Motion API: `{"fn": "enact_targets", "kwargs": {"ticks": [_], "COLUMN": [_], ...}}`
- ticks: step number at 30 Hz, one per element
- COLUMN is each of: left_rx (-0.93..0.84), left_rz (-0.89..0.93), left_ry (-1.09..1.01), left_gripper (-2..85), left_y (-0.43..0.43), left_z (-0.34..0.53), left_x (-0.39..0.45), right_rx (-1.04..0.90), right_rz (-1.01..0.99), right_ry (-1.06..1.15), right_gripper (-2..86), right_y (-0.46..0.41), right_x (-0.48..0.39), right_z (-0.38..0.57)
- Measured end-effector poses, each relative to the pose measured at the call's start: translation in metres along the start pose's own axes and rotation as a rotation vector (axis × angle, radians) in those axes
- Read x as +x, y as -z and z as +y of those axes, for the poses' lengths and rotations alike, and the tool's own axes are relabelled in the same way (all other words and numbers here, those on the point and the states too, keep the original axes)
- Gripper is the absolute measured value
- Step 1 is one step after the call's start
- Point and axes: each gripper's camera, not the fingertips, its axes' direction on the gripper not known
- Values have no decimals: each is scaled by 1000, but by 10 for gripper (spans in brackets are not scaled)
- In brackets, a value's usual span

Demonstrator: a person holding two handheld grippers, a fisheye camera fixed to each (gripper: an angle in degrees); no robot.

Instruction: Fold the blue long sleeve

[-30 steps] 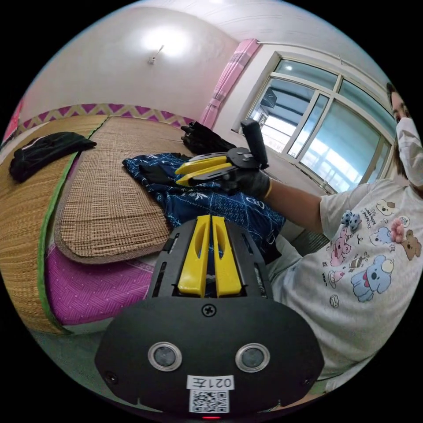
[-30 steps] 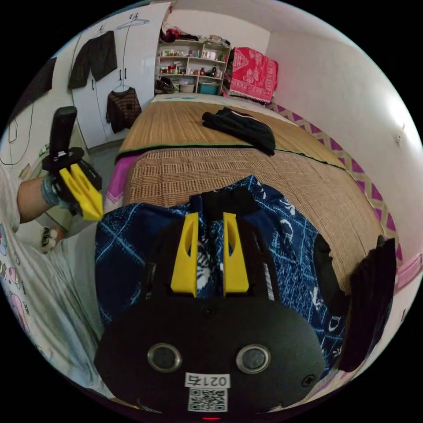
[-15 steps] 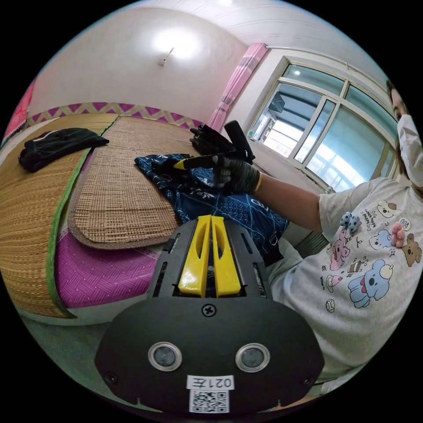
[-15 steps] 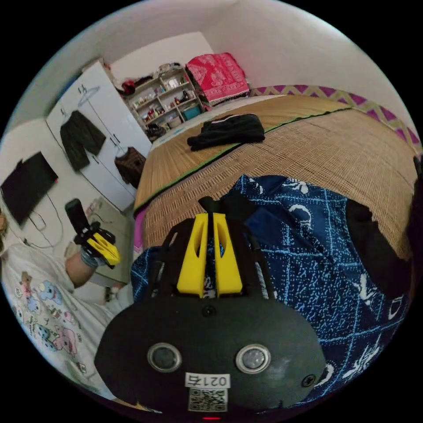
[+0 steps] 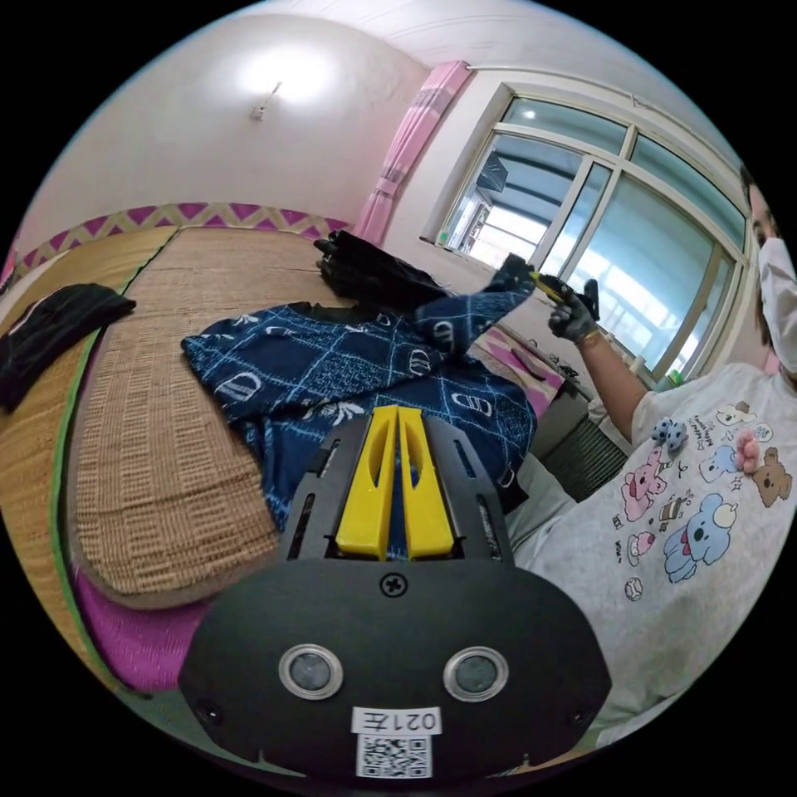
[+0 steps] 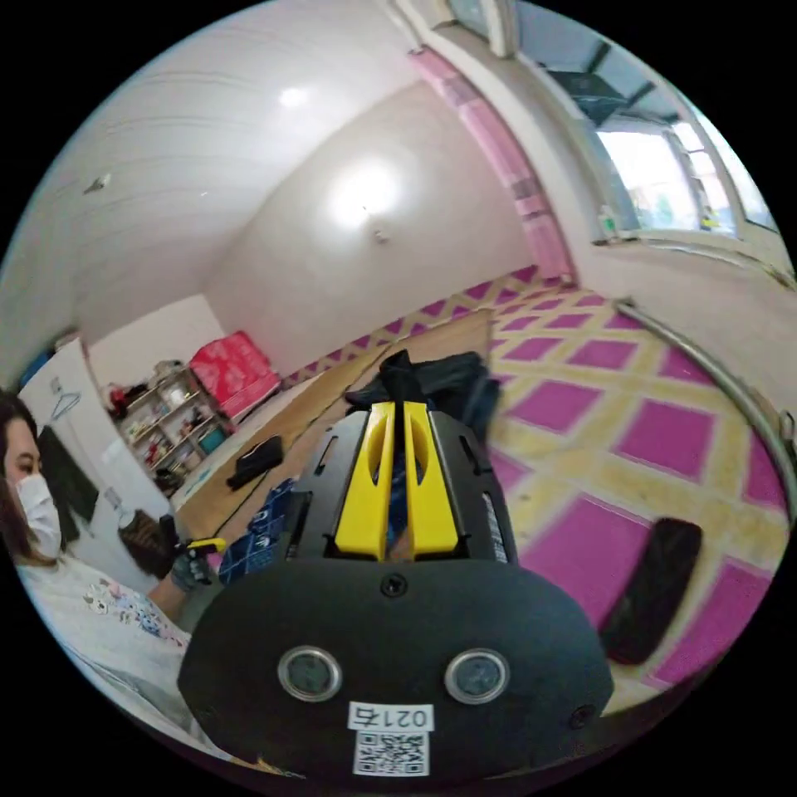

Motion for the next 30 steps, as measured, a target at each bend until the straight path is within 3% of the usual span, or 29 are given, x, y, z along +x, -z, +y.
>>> {"fn": "enact_targets", "kwargs": {"ticks": [5, 10, 19, 23, 27, 30], "left_rx": [-52, -119, -236, -333, -408, -329], "left_rz": [63, 64, -14, -111, -224, -188], "left_ry": [-29, -114, -374, -504, -506, -398], "left_gripper": [-6, 25, 77, 92, 64, 19], "left_y": [-52, -100, -193, -225, -227, -193], "left_z": [-34, -66, -124, -141, -148, -155], "left_x": [20, 48, 110, 133, 128, 107], "right_rx": [4, 83, 115, 113, 85, 98], "right_rz": [224, 156, 91, 184, 193, 171], "right_ry": [-310, -504, -619, -612, -554, -513], "right_gripper": [3, 3, 19, 73, 88, 84], "right_y": [100, 165, 190, 200, 213, 219], "right_x": [151, 230, 268, 265, 252, 238], "right_z": [39, 96, 150, 157, 156, 153]}}
